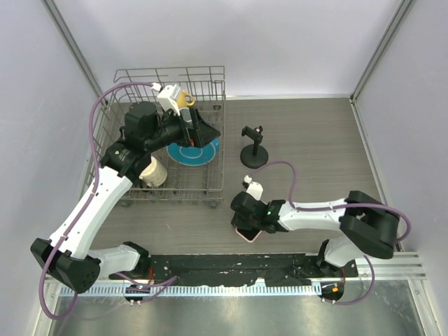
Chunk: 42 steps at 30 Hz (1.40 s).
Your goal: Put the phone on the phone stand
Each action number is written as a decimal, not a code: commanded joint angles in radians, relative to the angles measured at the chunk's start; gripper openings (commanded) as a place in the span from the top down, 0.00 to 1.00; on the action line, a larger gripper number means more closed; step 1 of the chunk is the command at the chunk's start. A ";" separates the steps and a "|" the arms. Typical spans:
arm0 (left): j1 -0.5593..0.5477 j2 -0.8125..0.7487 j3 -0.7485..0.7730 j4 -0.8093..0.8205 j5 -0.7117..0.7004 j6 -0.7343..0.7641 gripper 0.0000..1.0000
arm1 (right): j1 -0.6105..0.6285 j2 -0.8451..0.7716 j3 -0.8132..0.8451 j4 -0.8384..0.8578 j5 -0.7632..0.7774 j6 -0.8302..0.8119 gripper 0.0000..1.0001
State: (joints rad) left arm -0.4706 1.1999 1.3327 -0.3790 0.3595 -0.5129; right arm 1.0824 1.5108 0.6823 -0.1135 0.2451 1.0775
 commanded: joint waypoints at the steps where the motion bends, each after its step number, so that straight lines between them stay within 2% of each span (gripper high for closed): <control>1: -0.003 0.000 -0.001 0.012 -0.004 0.019 0.05 | 0.039 -0.136 -0.076 -0.273 0.063 0.007 0.82; 5: -0.002 0.007 -0.001 0.012 -0.010 0.024 0.05 | 0.039 -0.312 -0.102 -0.480 0.175 0.047 0.75; 6: -0.002 0.009 -0.001 0.009 -0.008 0.024 0.05 | 0.039 -0.386 -0.101 -0.529 0.200 0.050 0.59; 8: -0.002 0.015 -0.001 0.011 -0.008 0.025 0.05 | 0.037 -0.444 -0.096 -0.535 0.201 0.023 0.40; 9: -0.002 0.016 -0.001 0.014 -0.005 0.024 0.05 | 0.039 -0.483 -0.092 -0.540 0.206 0.015 0.17; 11: -0.005 0.027 -0.003 0.018 0.002 0.019 0.05 | 0.036 -0.512 -0.086 -0.545 0.226 -0.010 0.04; 16: -0.068 0.078 0.042 -0.009 0.028 -0.004 0.04 | -0.030 -0.526 -0.059 -0.612 0.246 -0.074 0.03; 19: -0.099 0.110 0.082 -0.018 0.107 -0.041 0.04 | -0.162 -0.512 -0.069 -0.586 0.221 -0.132 0.03; 20: -0.103 0.113 0.080 0.006 0.131 -0.068 0.04 | -0.259 -0.517 -0.088 -0.568 0.191 -0.158 0.04; 22: -0.117 0.112 0.063 0.028 0.157 -0.073 0.04 | -0.349 -0.537 -0.113 -0.473 0.133 -0.237 0.05; 25: -0.129 0.109 0.040 0.005 0.116 -0.029 0.04 | -0.479 -0.566 -0.153 -0.364 0.031 -0.299 0.05; 28: -0.143 0.092 0.002 -0.014 0.079 0.014 0.04 | -0.587 -0.523 -0.181 -0.290 -0.113 -0.344 0.05; 30: -0.151 0.081 -0.026 -0.012 0.050 0.037 0.03 | -0.599 -0.489 -0.187 -0.279 -0.154 -0.360 0.07; 37: -0.152 0.029 -0.036 -0.038 0.012 0.076 0.02 | -0.599 -0.517 -0.247 -0.230 -0.231 -0.355 0.07; 42: -0.152 0.010 -0.043 -0.040 -0.005 0.086 0.01 | -0.566 -0.471 -0.262 -0.196 -0.389 -0.384 0.09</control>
State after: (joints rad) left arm -0.6197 1.2514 1.2858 -0.4316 0.3740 -0.4599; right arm 0.4858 1.0172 0.4339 -0.3729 -0.0090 0.7307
